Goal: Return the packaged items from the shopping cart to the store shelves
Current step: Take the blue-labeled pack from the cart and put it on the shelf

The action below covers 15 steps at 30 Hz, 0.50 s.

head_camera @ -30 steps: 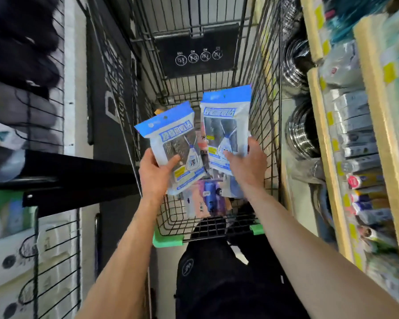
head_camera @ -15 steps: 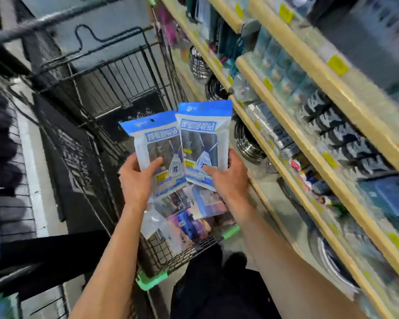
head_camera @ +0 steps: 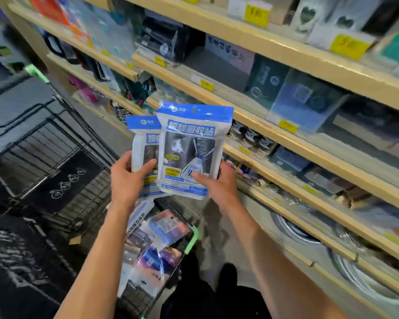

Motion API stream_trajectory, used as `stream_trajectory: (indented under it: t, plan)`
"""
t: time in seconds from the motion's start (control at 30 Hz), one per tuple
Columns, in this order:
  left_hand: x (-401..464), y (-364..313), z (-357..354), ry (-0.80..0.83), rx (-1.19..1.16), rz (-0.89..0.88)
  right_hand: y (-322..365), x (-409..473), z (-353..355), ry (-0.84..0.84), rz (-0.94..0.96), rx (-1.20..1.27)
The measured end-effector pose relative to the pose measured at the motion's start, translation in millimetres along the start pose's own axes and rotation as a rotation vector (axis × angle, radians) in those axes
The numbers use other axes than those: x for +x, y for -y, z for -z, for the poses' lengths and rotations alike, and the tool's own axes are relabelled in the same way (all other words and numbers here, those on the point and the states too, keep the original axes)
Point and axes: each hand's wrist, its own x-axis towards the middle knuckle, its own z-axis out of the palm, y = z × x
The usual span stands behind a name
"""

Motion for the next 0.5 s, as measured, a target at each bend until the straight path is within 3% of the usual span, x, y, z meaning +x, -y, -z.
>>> stream_trajectory:
  t: [0.5]
  plan:
    - [64.8, -62.8, -118.6, 0.536, -0.176, -0.121, 23.5, -5.3, 68.0, -0.395, 0.07, 0.317]
